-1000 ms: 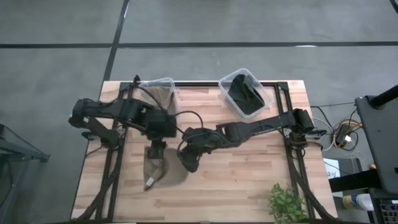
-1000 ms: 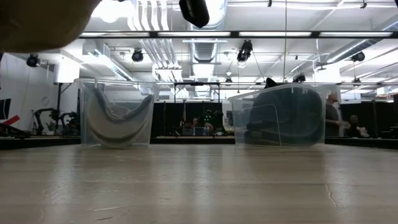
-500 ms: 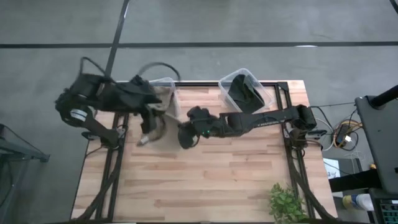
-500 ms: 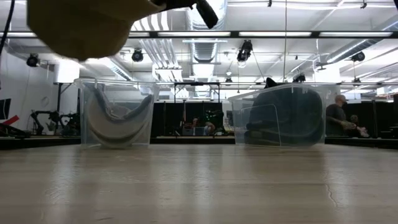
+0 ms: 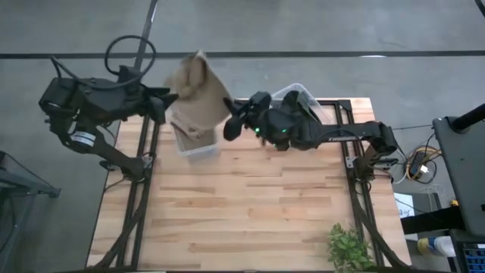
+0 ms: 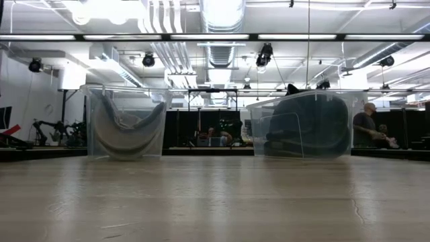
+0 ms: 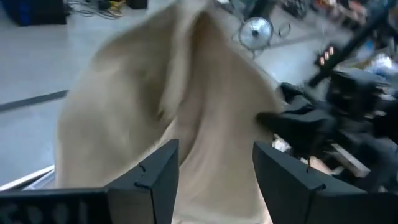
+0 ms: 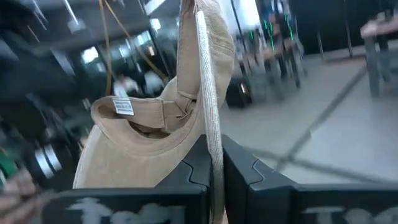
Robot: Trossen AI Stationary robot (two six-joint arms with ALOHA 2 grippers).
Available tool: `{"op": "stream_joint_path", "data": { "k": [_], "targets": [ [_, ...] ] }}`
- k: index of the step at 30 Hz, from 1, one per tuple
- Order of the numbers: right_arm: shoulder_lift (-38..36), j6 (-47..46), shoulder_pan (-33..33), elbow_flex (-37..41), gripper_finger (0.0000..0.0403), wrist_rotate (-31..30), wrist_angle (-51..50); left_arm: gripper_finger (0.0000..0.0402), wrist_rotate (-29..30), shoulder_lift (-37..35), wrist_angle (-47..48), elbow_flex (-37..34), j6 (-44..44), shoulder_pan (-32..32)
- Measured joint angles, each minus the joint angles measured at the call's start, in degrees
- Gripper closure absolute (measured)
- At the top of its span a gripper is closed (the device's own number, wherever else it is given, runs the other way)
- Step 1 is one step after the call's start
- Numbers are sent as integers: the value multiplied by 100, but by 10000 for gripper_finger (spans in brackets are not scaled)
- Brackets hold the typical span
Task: Pick & Place hat
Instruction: Put the brown cap into the left transparent bin
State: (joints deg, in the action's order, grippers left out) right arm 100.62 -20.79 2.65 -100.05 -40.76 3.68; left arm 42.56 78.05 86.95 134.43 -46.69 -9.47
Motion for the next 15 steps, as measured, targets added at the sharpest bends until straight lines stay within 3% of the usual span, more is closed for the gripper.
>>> {"op": "stream_joint_path", "data": {
  "k": [6, 10, 15],
  "targets": [
    [-77, 591, -130, -3, 392, 34, 1080, 207, 498, 13, -63, -15, -702, 0],
    [-79, 639, -264, -41, 392, 37, 1233, 207, 1017, 109, -170, -47, -999, -1],
    [-116, 1066, -474, -95, 392, 58, 1233, 207, 1035, 207, -307, -63, -961, -22]
  ]
}}
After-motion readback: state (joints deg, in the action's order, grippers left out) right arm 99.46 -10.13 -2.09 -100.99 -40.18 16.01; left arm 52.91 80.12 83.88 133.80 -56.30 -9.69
